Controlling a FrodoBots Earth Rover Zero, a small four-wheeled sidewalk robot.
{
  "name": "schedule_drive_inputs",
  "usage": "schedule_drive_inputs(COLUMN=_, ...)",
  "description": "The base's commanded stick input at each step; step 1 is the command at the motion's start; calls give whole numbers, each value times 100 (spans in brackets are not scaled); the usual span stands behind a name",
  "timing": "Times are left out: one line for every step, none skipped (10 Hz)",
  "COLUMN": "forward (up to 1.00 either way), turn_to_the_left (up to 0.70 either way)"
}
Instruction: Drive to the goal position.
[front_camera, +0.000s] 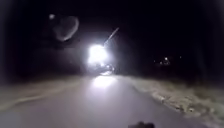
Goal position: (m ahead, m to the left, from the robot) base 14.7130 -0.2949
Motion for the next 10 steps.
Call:
schedule_drive_inputs(forward=100, turn_to_the_left=0)
schedule_drive_inputs(forward=100, turn_to_the_left=0)
schedule_drive_inputs(forward=100, turn_to_the_left=0)
schedule_drive_inputs(forward=100, turn_to_the_left=0)
schedule_drive_inputs(forward=100, turn_to_the_left=0)
schedule_drive_inputs(forward=100, turn_to_the_left=0)
schedule_drive_inputs(forward=100, turn_to_the_left=0)
schedule_drive_inputs(forward=100, turn_to_the_left=0)
schedule_drive_inputs(forward=100, turn_to_the_left=0)
schedule_drive_inputs(forward=100, turn_to_the_left=0)
